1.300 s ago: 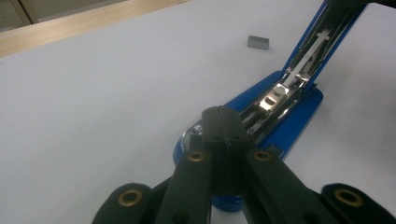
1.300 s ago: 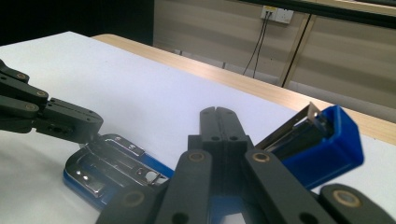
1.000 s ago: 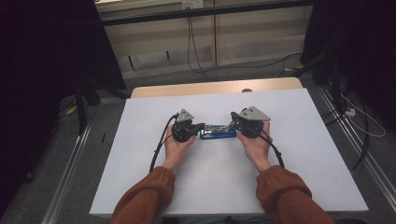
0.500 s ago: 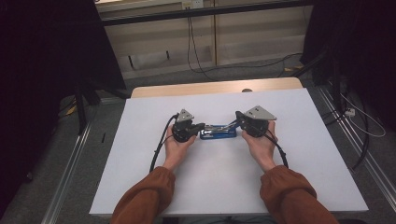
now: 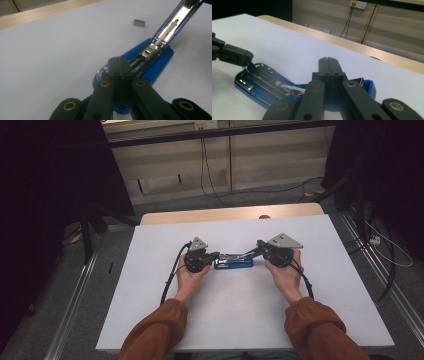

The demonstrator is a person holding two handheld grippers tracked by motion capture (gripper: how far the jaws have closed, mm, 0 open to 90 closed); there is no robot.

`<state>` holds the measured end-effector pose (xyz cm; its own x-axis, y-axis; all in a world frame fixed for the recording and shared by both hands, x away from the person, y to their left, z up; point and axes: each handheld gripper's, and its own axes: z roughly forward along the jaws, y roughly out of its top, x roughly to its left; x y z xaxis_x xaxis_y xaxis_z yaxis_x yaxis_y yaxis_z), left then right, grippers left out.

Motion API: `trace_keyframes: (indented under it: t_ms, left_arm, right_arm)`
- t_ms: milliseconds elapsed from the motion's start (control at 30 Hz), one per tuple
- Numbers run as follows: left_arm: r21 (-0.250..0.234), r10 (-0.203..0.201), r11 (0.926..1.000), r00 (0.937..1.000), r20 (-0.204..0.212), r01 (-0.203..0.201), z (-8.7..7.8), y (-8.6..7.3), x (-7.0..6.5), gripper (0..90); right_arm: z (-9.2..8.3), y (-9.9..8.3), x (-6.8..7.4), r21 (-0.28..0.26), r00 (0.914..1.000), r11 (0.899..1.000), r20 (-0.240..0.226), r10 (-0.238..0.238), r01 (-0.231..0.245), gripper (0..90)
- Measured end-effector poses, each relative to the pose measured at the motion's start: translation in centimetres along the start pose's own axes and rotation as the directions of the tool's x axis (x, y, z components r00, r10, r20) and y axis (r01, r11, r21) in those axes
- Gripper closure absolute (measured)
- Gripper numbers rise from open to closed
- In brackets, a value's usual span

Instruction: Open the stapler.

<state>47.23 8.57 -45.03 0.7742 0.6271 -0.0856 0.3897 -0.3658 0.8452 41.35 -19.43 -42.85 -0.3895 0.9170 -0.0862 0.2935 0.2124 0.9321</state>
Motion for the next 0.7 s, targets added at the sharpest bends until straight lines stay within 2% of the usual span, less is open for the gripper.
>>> trace_keyframes:
  t_ms: [200,300,333,500,700]
  left_arm:
    - [-0.002,0.0,1.0,1.0,0.001,0.0,0.0,0.0,0.0,90.0]
    - [0.002,0.002,1.0,1.0,0.0,-0.002,0.0,0.0,0.0,90.0]
    - [0.0,0.001,1.0,1.0,0.001,-0.001,0.0,0.0,0.0,90.0]
    - [0.001,0.004,1.0,1.0,0.001,-0.004,0.0,0.0,0.0,90.0]
    - [0.001,0.001,1.0,1.0,0.0,-0.001,0.0,0.0,0.0,90.0]
  right_arm:
    - [-0.1,-0.5,-0.5,0.019,0.9998,1.0,-0.015,-0.011,0.011,90.0]
    - [-0.2,-0.5,-0.7,0.02,0.9998,1.0,-0.018,-0.01,0.01,90.0]
    - [-0.3,-0.6,-0.9,0.014,0.9994,1.0,-0.034,-0.003,0.003,90.0]
    - [-0.4,-0.9,-1.3,0.011,0.9986,1.0,-0.052,0.0,0.0,90.0]
    - [-0.5,-1.1,-1.4,0.014,0.9982,1.0,-0.059,-0.012,0.013,90.0]
